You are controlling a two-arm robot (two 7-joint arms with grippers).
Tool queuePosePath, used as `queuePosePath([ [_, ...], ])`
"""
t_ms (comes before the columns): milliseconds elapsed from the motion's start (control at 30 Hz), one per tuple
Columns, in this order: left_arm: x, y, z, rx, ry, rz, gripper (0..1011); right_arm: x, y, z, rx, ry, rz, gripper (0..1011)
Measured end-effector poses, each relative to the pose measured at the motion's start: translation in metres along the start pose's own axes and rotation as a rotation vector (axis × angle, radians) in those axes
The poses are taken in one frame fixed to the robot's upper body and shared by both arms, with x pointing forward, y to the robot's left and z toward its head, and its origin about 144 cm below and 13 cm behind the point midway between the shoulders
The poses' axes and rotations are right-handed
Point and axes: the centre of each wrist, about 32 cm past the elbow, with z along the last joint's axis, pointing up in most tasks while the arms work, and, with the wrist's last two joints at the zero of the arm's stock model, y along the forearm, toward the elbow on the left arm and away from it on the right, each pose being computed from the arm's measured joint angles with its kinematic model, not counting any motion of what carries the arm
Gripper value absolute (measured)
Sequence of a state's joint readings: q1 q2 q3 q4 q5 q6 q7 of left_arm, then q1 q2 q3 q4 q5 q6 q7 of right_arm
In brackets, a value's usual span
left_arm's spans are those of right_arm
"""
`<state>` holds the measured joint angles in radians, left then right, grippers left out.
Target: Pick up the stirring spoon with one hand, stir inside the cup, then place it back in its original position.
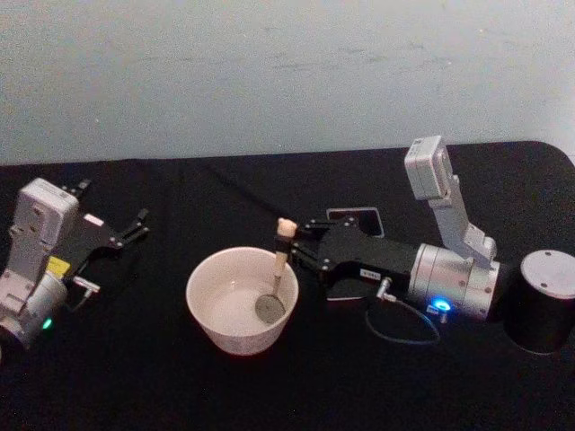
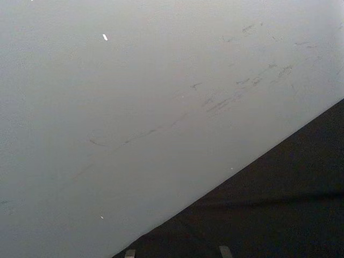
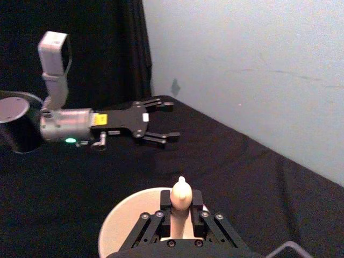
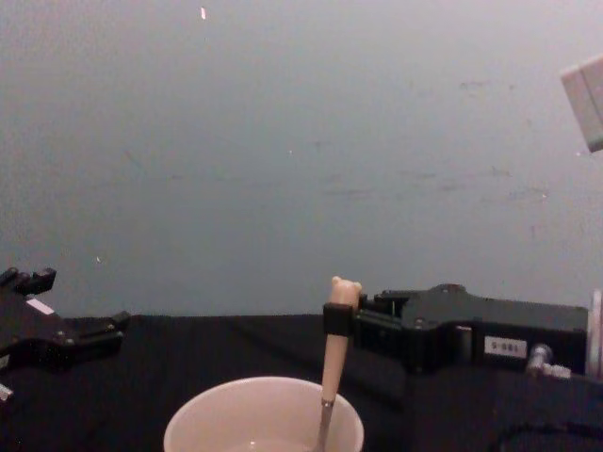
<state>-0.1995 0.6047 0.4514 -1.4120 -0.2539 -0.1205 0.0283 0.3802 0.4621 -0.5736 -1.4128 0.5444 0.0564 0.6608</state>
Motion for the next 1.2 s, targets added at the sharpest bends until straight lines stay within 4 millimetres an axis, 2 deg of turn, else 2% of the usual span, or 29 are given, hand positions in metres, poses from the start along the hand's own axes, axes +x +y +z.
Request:
queuePosePath([
  [267, 0.0, 0.0, 0.0, 0.0, 0.0, 0.0, 1002, -0.008, 0.001, 0.0, -0.001, 0.019, 0.046, 214],
  [600, 0.0, 0.0, 0.0, 0.0, 0.0, 0.0, 1001, -0.013, 0.017, 0.002, 0.006, 0.029, 0.065, 214],
  [800, 0.0, 0.0, 0.0, 0.0, 0.0, 0.0, 1001, -0.011, 0.026, 0.003, 0.015, 0.034, 0.046, 214],
  [1200, 0.0, 0.0, 0.0, 0.0, 0.0, 0.0, 1001, -0.004, 0.027, 0.007, 0.034, 0.037, 0.01, 214],
])
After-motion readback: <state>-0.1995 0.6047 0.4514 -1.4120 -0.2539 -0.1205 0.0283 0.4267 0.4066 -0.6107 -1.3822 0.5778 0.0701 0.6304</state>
